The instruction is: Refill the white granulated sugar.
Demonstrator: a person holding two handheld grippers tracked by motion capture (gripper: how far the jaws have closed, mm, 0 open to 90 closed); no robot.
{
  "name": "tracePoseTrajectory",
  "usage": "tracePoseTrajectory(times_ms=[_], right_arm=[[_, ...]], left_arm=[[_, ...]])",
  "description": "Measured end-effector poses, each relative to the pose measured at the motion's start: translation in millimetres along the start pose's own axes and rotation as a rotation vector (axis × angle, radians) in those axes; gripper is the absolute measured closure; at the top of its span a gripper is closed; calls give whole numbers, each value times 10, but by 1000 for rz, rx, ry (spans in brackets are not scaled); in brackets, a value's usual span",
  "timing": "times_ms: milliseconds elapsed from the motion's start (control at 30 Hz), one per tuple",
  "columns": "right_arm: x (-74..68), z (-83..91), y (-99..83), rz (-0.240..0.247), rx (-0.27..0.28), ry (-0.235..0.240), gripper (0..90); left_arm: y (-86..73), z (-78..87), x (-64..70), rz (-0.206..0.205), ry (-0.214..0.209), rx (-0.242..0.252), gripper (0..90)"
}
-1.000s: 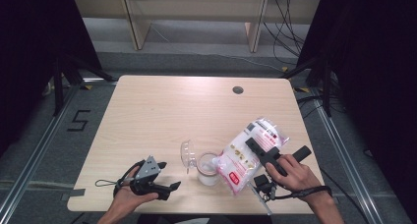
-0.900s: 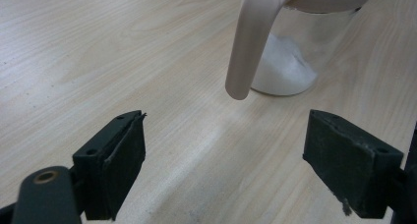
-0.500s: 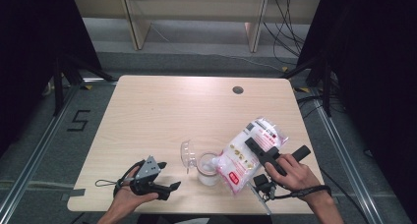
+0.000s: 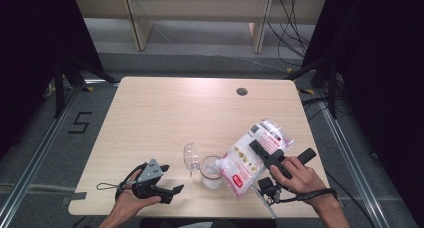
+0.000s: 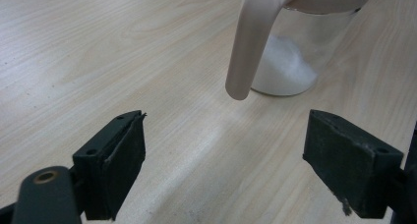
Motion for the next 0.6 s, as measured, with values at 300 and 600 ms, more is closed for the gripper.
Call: tracePoseTrajectory(times_ms=[300, 600], right_arm=[[-18, 2, 10, -4, 4, 3, 669], [-29, 2, 3, -31, 15, 2, 682]], left_arm=[[10, -6, -3, 0, 7, 14, 155], [8, 3, -12, -9, 10, 9, 155]])
Point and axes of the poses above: each handheld gripper's, and its own axes: z roughly backward along the jaws, y roughly out of its top, x roughly to its right, the point moved 9 cm from there along -z, roughly forward along the jaws, and after that the axes turned 9 degrees about x, right-handed, at the moved point
